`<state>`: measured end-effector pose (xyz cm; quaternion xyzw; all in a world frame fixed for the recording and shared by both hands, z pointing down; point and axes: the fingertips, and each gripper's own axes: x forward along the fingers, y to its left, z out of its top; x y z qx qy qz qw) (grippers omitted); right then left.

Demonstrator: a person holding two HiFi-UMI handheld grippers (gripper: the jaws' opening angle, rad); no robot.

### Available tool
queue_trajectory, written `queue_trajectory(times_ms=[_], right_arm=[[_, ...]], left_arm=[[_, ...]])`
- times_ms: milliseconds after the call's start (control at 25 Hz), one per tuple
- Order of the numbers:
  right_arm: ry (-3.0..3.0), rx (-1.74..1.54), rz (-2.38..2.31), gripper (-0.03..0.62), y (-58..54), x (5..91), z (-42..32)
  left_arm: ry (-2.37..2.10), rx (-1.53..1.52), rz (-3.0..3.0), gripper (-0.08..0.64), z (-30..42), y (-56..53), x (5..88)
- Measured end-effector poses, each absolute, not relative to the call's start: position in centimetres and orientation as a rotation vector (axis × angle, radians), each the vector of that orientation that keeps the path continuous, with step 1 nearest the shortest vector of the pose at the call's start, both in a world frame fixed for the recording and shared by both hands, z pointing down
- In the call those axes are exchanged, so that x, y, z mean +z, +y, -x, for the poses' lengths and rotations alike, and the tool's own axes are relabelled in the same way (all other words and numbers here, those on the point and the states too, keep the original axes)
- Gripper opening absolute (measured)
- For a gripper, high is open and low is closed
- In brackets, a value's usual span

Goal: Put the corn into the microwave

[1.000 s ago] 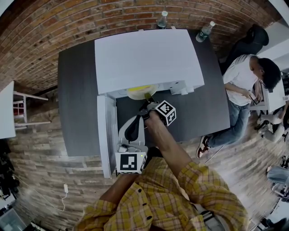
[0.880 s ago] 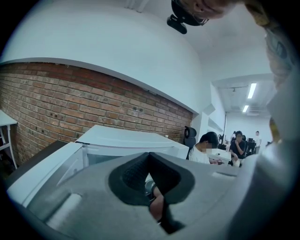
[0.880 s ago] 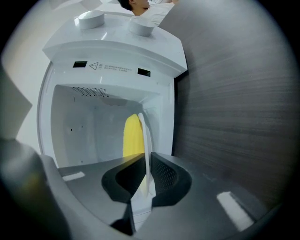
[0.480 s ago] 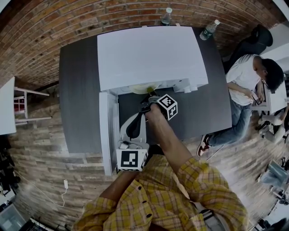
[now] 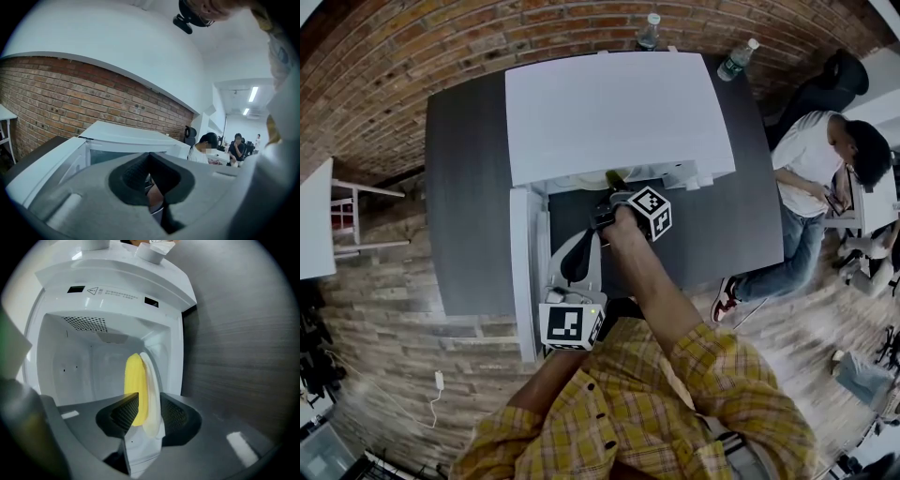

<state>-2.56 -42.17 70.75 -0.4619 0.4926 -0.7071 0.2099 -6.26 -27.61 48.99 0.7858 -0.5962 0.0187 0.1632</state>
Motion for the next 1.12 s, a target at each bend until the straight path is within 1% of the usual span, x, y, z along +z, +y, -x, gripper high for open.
queue_trajectory(times_ms=[80, 160, 240, 560, 760, 960, 1000, 1120], right_arm=[[1.368, -1.961, 1.29, 0.175, -42.1, 70.6, 2.3], [1.368, -1.972, 1.299, 0.175, -41.7, 71.0, 2.1], [1.358, -2.002, 1.288, 0.196, -41.1, 71.5, 2.2], [1.401, -1.969, 1.225, 0.196, -40.0, 70.1, 1.7], [1.454, -1.912, 1.189, 0.146, -38.5, 68.1, 0.9], [1.533, -1.86, 1.181, 0.115, -36.9, 66.2, 0.1], [1.548, -1.847, 1.178, 0.101, -36.6, 65.7, 0.0], [1.61, -1.804, 1.161, 0.028, -35.4, 63.8, -0.1]], left_arm=[[-1.698, 0.055, -2.247, -0.003, 6.2, -27.6, 48.9], [-1.694, 0.053, -2.249, -0.003, 6.3, -27.5, 48.8], [-1.691, 0.052, -2.251, -0.003, 6.3, -27.4, 48.7], [-1.693, 0.042, -2.264, -0.003, 6.7, -27.2, 48.3], [-1.696, 0.027, -2.277, -0.003, 6.7, -26.3, 47.6], [-1.696, 0.007, -2.298, -0.003, 6.5, -25.1, 46.9], [-1.695, 0.001, -2.302, -0.003, 6.4, -24.8, 46.7], [-1.691, -0.011, -2.312, -0.003, 6.4, -23.8, 46.2]])
